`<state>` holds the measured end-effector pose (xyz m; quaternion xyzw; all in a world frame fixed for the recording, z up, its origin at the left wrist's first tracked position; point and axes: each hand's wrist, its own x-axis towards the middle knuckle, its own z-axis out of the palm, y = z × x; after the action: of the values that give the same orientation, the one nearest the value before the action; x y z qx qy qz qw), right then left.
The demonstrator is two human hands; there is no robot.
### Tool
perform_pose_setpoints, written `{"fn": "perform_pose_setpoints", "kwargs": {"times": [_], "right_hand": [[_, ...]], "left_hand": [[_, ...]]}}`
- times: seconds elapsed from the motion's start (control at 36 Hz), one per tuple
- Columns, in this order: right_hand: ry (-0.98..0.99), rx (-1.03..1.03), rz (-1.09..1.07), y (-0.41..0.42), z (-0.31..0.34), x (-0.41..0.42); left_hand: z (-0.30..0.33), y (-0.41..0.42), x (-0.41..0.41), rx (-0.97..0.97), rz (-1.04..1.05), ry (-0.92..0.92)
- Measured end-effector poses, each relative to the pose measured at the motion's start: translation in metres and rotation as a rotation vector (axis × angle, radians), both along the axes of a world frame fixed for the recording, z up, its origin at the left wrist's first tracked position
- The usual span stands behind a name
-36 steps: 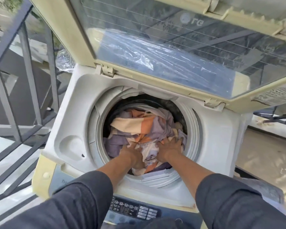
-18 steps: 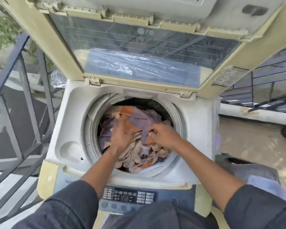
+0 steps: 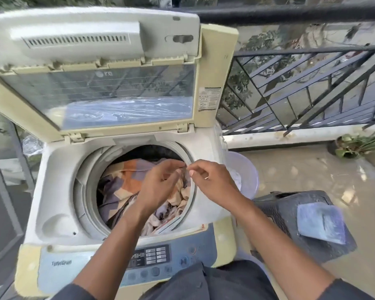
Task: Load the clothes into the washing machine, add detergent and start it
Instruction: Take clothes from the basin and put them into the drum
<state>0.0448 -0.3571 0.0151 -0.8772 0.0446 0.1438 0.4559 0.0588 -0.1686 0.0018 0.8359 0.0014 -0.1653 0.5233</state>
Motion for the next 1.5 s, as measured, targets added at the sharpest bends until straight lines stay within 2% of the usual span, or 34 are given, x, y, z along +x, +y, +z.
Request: {"fn": "perform_pose_setpoints", "kwargs": {"times": [0.33,0.5,0.64,0.86,1.06,1.19,1.28,1.39,1.5], "right_hand": [[-0.094,0.139,-0.249,-0.120,-0.008,-0.009],[-0.012,0.070,-0.290,-0.194,-0.036,0.006],[0.110,-0.035,-0.282,-0.251,-0.075,0.028],[0.388,-0.074,-0.246,-0.306,-0.195,0.077],[0.488,-0.167,-0.174,-0.318,-0.332,0.095],[0.566,-0.209,-0.039,-0.323,-0.433,0.095],[0.649,-0.240,0.149,-0.321,-0.497,0.090],[0.635,-0.300,0.321,-0.310,-0.568,0.082],[0.511,-0.397,0.437,-0.295,-0.620,0.089]], "left_hand": [[0.031,-0.110,0.020,-0.083,-0.098,-0.059],[0.010,-0.176,0.039,-0.034,-0.142,0.048],[-0.037,-0.232,0.066,0.081,-0.193,0.121],[-0.150,-0.299,0.090,0.332,-0.142,0.367],[-0.268,-0.324,0.097,0.450,-0.126,0.578],[-0.356,-0.332,0.106,0.494,-0.049,0.629],[-0.407,-0.333,0.104,0.487,0.029,0.629],[-0.457,-0.338,0.100,0.489,0.100,0.624],[-0.491,-0.342,0.101,0.435,0.142,0.614]]}}
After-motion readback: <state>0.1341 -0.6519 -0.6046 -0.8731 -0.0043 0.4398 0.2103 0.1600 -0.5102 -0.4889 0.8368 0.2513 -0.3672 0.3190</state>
